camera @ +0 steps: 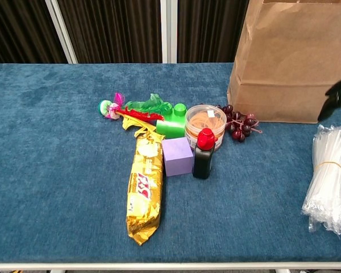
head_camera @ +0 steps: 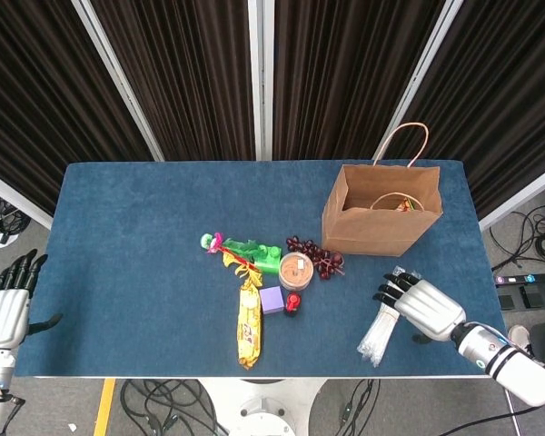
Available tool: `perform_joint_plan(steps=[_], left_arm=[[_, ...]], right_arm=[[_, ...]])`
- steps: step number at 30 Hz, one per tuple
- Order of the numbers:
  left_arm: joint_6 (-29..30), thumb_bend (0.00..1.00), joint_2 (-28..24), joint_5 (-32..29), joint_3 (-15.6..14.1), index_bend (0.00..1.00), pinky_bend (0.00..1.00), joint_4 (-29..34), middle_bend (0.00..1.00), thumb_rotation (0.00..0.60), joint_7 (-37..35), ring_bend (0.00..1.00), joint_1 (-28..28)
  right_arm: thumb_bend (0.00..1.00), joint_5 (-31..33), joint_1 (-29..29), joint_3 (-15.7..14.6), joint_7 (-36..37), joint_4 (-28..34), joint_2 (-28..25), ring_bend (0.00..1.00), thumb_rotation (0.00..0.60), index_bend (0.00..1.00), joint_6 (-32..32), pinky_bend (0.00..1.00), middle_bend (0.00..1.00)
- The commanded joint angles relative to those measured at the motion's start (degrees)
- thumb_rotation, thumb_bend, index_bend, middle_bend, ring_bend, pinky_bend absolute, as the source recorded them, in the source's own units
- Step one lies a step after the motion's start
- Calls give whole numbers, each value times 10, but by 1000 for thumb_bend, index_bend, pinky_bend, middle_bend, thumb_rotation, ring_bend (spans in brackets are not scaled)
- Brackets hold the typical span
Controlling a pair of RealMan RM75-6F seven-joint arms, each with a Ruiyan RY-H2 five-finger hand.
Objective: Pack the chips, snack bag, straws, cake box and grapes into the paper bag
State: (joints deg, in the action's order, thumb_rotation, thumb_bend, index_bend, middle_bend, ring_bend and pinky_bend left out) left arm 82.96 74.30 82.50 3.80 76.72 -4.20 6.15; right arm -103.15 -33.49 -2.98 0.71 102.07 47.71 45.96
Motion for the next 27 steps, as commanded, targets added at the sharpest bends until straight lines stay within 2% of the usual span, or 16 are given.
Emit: perform_joint_plan(steps=[1,10,21,27], left_arm=[[2,88,0,-3,0,45,138,0,9,600,0,0,-3],[8,88,8,-1,-1,45,117,-9,9,600,5,0,-7],[6,88,8,-5,0,45,117,-15,9,600,1,0,-8],[4,88,9,-3,-1,45,117,-18,10,600,-1,0,-7]], right_arm=[[0,-3,-4,-16,-2,-26,21,32,600,174,-17,142,142],[0,-10,2,-28,-32,-93,90,15,600,142,-1,138,123],[0,18,5,-33,-6,-187,168,34,600,139,13,134,142],[0,32,10,-29,1,-228,200,87,600,218,35,183,229]])
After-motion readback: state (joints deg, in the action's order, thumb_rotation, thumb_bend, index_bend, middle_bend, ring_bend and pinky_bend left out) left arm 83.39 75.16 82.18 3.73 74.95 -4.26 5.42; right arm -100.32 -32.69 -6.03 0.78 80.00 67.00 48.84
